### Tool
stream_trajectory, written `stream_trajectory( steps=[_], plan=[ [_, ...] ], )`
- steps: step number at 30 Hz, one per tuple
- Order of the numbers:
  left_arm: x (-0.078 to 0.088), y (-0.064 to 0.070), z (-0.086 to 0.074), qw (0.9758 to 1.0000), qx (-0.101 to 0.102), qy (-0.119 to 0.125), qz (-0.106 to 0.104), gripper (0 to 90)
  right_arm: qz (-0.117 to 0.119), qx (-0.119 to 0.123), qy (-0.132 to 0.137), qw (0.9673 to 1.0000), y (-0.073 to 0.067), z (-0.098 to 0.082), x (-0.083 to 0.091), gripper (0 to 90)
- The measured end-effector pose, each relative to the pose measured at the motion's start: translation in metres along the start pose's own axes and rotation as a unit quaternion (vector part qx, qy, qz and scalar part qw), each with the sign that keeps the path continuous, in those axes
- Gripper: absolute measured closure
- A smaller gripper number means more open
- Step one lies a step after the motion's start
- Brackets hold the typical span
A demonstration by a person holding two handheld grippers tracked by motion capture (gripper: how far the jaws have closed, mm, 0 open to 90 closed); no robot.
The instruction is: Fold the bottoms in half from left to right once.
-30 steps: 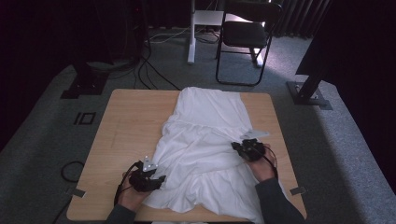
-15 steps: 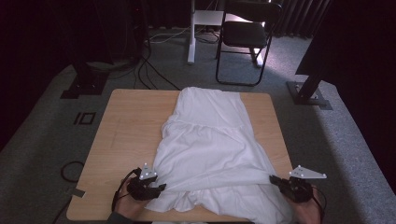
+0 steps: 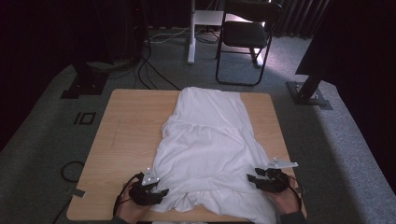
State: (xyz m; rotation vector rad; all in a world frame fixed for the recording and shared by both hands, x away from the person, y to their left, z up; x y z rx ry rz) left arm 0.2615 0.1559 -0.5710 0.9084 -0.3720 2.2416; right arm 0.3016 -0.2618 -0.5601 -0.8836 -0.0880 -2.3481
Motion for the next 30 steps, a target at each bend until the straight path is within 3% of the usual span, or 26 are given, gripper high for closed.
stream_trajectory(
  steps=[2,4,7,10,14,16,18,20,22,26,30],
  plan=[
    [-0.002,0.000,0.002,1.0000,-0.003,0.000,0.007,46.7,-0.006,-0.008,-0.025,0.9996,0.003,-0.002,-0.017,55.2],
    [-0.005,-0.004,0.004,0.9999,0.004,0.008,0.013,48.8,-0.009,-0.006,-0.021,0.9997,0.005,0.001,-0.024,60.5],
    [-0.012,-0.012,0.011,0.9997,0.007,0.010,0.020,49.8,-0.042,0.026,-0.031,0.9983,0.005,0.008,-0.031,66.6],
    [-0.021,-0.025,0.020,0.9993,0.013,0.015,0.033,50.0,-0.059,0.044,-0.034,0.9967,0.006,0.014,-0.038,68.4],
    [-0.034,-0.041,0.035,0.9978,0.010,0.015,0.064,52.5,-0.068,0.041,-0.024,0.9965,0.015,0.023,-0.048,72.8],
    [-0.039,-0.047,0.042,0.9975,0.005,0.013,0.069,58.6,-0.072,0.037,-0.023,0.9965,0.019,0.028,-0.053,75.9],
    [-0.044,-0.049,0.047,0.9974,-0.009,0.010,0.070,71.7,-0.072,0.032,-0.024,0.9966,0.023,0.032,-0.056,78.9],
    [-0.043,-0.049,0.049,0.9979,-0.010,0.007,0.063,80.2,-0.064,0.024,-0.027,0.9973,0.025,0.035,-0.057,81.9],
    [-0.033,-0.046,0.049,0.9984,-0.002,0.019,0.052,83.3,-0.051,0.011,-0.010,0.9986,0.024,0.036,-0.049,83.5],
    [-0.001,-0.035,0.044,0.9985,-0.004,0.054,0.007,83.5,-0.034,0.004,0.036,0.9988,0.019,0.034,-0.013,85.7],
    [0.028,-0.019,0.040,0.9949,-0.002,0.090,-0.045,83.4,-0.005,-0.011,0.079,0.9968,0.017,0.022,0.030,86.2]
  ],
)
Point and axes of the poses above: each handheld gripper's, and its own axes: x roughly backward along the jaws, z roughly out of its top, y roughly to its right, the point moved 3 cm from there along -x, roughly forward along the jaws, and after that the axes turned 5 degrees about y, right-handed, at the moved point
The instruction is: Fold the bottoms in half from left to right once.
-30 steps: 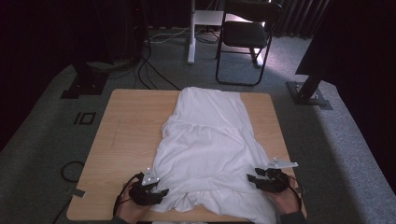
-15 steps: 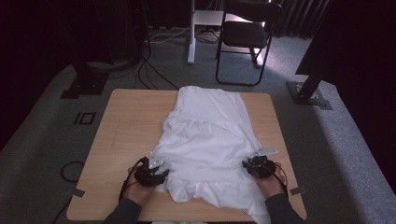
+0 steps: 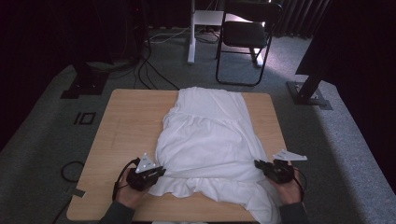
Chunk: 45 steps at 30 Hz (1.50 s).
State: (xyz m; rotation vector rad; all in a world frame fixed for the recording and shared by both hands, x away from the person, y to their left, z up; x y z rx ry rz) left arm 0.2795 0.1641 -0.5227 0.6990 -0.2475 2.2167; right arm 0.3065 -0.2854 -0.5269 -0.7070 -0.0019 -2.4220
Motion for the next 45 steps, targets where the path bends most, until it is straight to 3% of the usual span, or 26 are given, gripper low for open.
stream_trajectory(
  steps=[6,9,12,14,16,20,24,28,32,35,36,37,38,41,45],
  plan=[
    [0.008,0.029,-0.001,0.9987,-0.002,0.004,-0.051,78.2,-0.012,0.000,0.018,0.9998,-0.006,-0.021,0.050,86.3],
    [0.010,0.038,-0.004,0.9977,-0.004,0.004,-0.068,70.2,-0.018,-0.006,0.014,0.9997,-0.007,-0.035,0.067,86.3],
    [0.013,0.038,-0.005,0.9984,-0.006,0.006,-0.057,59.7,0.004,-0.012,-0.007,0.9999,-0.008,-0.051,0.077,83.6],
    [0.013,0.034,-0.004,0.9988,0.003,0.010,-0.049,55.2,0.021,-0.005,-0.024,0.9995,-0.010,-0.060,0.081,72.9],
    [0.011,0.028,-0.003,0.9994,0.008,0.010,-0.032,51.9,0.020,0.000,-0.014,0.9997,-0.009,-0.062,0.084,58.0],
    [0.001,0.011,0.002,0.9999,0.011,0.006,0.000,49.2,0.014,-0.001,0.015,0.9998,-0.003,-0.048,0.082,50.6],
    [-0.012,-0.013,0.012,0.9989,0.012,0.007,0.044,47.3,0.011,0.017,0.034,0.9992,0.004,-0.028,0.070,49.8],
    [-0.029,-0.039,0.026,0.9966,0.014,0.003,0.081,45.6,-0.020,0.017,0.023,0.9994,0.020,-0.010,0.041,51.4],
    [-0.048,-0.068,0.040,0.9932,0.044,0.004,0.108,43.2,-0.039,0.007,0.011,0.9991,0.038,0.004,0.003,52.7],
    [-0.064,-0.088,0.049,0.9907,0.064,0.001,0.121,41.6,-0.060,0.013,-0.002,0.9981,0.051,0.013,-0.025,52.6],
    [-0.064,-0.088,0.049,0.9907,0.064,0.001,0.121,41.4,-0.060,0.013,-0.002,0.9981,0.051,0.013,-0.025,52.6],
    [-0.074,-0.098,0.055,0.9894,0.071,-0.005,0.127,41.4,-0.065,0.014,-0.004,0.9977,0.056,0.016,-0.034,52.2],
    [-0.078,-0.102,0.057,0.9890,0.074,-0.009,0.128,39.5,-0.068,0.008,-0.009,0.9976,0.063,0.020,-0.048,52.1],
    [-0.095,-0.117,0.062,0.9869,0.085,-0.021,0.136,36.4,-0.073,-0.008,-0.013,0.9972,0.075,0.028,-0.068,51.5],
    [-0.115,-0.136,0.061,0.9821,0.120,-0.038,0.141,32.9,-0.069,-0.030,-0.010,0.9971,0.084,0.035,-0.087,49.9]
  ],
)
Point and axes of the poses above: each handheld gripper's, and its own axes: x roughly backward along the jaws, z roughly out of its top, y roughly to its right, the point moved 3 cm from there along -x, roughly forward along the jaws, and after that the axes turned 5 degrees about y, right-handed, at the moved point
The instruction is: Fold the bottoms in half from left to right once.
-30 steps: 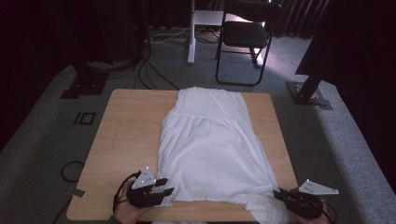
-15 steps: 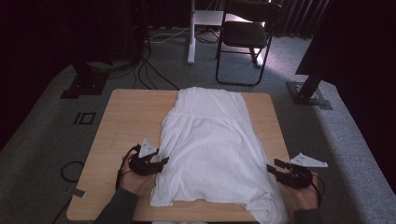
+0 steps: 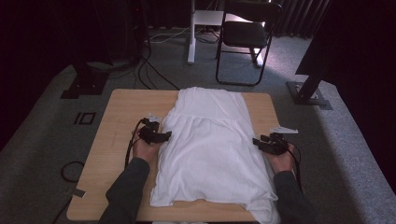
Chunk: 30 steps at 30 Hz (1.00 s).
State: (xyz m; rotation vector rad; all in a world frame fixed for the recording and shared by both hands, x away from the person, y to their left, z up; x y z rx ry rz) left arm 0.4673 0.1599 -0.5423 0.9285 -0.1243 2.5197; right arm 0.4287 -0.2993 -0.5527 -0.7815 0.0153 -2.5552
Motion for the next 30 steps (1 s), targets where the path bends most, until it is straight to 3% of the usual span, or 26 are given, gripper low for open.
stream_trajectory(
  steps=[5,8,9,10,12,13,15,19,23,27,30],
  plan=[
    [-0.019,-0.004,0.000,0.9996,0.010,-0.028,-0.002,33.6,-0.004,-0.018,-0.017,0.9997,0.004,0.004,-0.023,52.5],
    [-0.026,-0.003,-0.004,0.9987,0.016,-0.043,-0.019,42.2,-0.008,-0.023,-0.033,0.9992,0.005,0.002,-0.031,71.0],
    [-0.026,-0.002,-0.005,0.9988,0.014,-0.037,-0.030,44.2,-0.012,-0.024,-0.036,0.9990,0.005,0.002,-0.032,74.8],
    [-0.025,-0.002,-0.005,0.9985,0.014,-0.040,-0.035,52.6,-0.016,-0.022,-0.039,0.9989,0.004,0.001,-0.033,80.3],
    [-0.022,-0.002,-0.006,0.9982,-0.009,-0.051,-0.031,69.1,-0.023,-0.013,-0.047,0.9986,0.004,-0.001,-0.034,87.3],
    [-0.020,-0.003,-0.008,0.9979,-0.007,-0.050,-0.041,78.7,-0.025,-0.010,-0.050,0.9984,0.003,-0.002,-0.034,88.1],
    [-0.017,-0.004,-0.011,0.9979,-0.011,-0.048,-0.041,87.2,-0.031,-0.009,-0.057,0.9979,0.003,-0.004,-0.034,88.5],
    [-0.003,-0.003,-0.023,0.9980,-0.030,-0.044,-0.033,88.5,-0.033,-0.021,-0.053,0.9978,0.002,-0.009,-0.029,88.8],
    [0.018,0.003,-0.037,0.9976,-0.051,-0.037,-0.029,88.6,-0.033,-0.017,-0.052,0.9979,-0.006,-0.018,-0.019,88.8],
    [0.048,0.015,-0.058,0.9961,-0.078,-0.029,-0.029,88.6,-0.028,0.000,-0.062,0.9977,-0.022,-0.033,0.001,88.8],
    [0.072,0.021,-0.073,0.9965,-0.074,-0.012,-0.039,88.4,-0.011,0.000,-0.064,0.9979,-0.034,-0.051,0.024,88.7]
  ],
)
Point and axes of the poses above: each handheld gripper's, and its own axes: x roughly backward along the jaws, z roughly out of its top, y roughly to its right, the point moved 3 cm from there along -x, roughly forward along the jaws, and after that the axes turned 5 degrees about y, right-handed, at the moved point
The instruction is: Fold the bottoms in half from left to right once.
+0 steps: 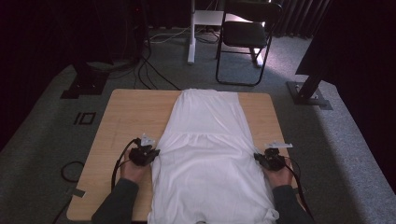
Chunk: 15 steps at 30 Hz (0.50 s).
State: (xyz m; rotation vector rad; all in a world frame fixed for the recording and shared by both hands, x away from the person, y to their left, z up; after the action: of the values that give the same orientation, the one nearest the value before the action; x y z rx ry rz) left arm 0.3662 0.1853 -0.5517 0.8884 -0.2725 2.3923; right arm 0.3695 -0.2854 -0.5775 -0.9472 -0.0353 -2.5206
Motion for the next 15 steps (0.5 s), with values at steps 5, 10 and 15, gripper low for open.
stream_trajectory(
  steps=[5,10,15],
  plan=[
    [0.030,0.024,-0.027,0.9999,-0.005,0.011,-0.005,88.3,0.015,-0.008,0.001,0.9998,-0.018,-0.031,0.030,88.7],
    [0.045,0.044,-0.058,0.9997,-0.007,-0.008,-0.023,88.4,0.022,-0.004,-0.007,0.9997,-0.037,-0.055,0.055,88.7],
    [0.059,0.039,-0.060,0.9989,0.020,0.028,-0.030,64.9,0.048,0.010,-0.019,0.9986,-0.040,-0.062,0.071,68.1]
  ],
)
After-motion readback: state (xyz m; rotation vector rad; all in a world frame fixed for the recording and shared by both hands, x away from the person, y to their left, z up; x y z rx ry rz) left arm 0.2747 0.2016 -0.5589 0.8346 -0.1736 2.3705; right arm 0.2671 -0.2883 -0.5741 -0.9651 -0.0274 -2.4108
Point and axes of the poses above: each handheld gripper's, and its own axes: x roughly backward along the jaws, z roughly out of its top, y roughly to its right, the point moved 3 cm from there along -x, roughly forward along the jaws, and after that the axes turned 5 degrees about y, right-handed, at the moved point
